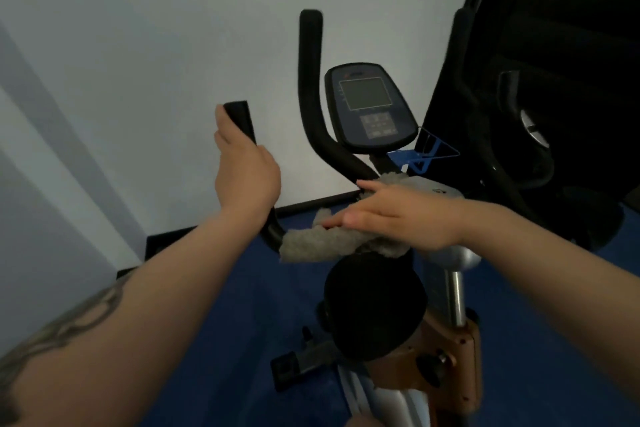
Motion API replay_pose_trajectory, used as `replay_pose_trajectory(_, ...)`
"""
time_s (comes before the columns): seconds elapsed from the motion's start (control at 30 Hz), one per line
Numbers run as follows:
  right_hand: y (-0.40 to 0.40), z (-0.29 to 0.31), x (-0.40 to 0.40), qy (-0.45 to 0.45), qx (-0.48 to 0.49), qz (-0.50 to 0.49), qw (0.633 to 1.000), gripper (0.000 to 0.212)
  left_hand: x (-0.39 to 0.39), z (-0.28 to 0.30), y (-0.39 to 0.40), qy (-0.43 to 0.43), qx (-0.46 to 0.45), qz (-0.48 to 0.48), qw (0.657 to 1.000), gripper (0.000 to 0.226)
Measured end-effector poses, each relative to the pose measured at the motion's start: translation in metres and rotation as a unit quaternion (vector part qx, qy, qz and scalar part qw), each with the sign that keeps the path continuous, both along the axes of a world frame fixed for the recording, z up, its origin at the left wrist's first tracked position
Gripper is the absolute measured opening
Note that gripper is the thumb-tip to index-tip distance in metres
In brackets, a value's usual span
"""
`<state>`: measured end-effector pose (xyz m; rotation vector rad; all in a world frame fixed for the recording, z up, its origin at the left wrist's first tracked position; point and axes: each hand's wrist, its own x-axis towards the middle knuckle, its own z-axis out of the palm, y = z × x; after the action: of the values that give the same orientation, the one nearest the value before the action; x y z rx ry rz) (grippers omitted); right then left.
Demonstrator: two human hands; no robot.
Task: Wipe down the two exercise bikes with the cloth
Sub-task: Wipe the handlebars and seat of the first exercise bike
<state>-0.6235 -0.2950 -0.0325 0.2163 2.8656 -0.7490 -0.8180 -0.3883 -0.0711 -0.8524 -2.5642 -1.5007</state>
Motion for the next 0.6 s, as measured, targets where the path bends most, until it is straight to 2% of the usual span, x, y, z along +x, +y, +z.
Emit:
replay_pose_trajectory(0.1, -0.014, -0.012, -0.03, -0.072, 0.055, 0.029, 0.995, 0.04, -0.001, 0.0, 0.001, 0.006, -0.003, 0.015, 1.0, 0.07)
replay_pose_trajectory(0.23, -0.034, -0.022, -0.065, -0.078, -0.054, 0.004, 0.995, 0.031, 0.0, 0.001, 0.001, 0.018, -0.011, 0.009, 1.0, 0.071)
replay_pose_trajectory(0.3, -0.025, -0.023, -0.056, -0.097, -0.022, 0.037, 0.994, 0.023, -0.001, 0.002, 0.001, 0.008, -0.002, -0.003, 1.0, 0.072)
replay_pose_trajectory(0.43, -0.006, -0.017, -0.04, -0.166, 0.053, 0.081, 0.981, 0.035, -0.005, 0.003, -0.002, -0.031, 0.055, -0.043, 0.997, 0.07)
replay_pose_trajectory(0.53, -0.019, -0.022, -0.06, -0.169, -0.009, 0.042, 0.985, 0.034, -0.008, 0.002, -0.003, -0.085, 0.116, -0.065, 0.987, 0.062)
replay_pose_trajectory(0.6, -0.031, -0.027, -0.078, -0.161, -0.065, 0.021, 0.985, 0.05, -0.011, 0.002, -0.003, -0.109, 0.132, -0.071, 0.983, 0.055)
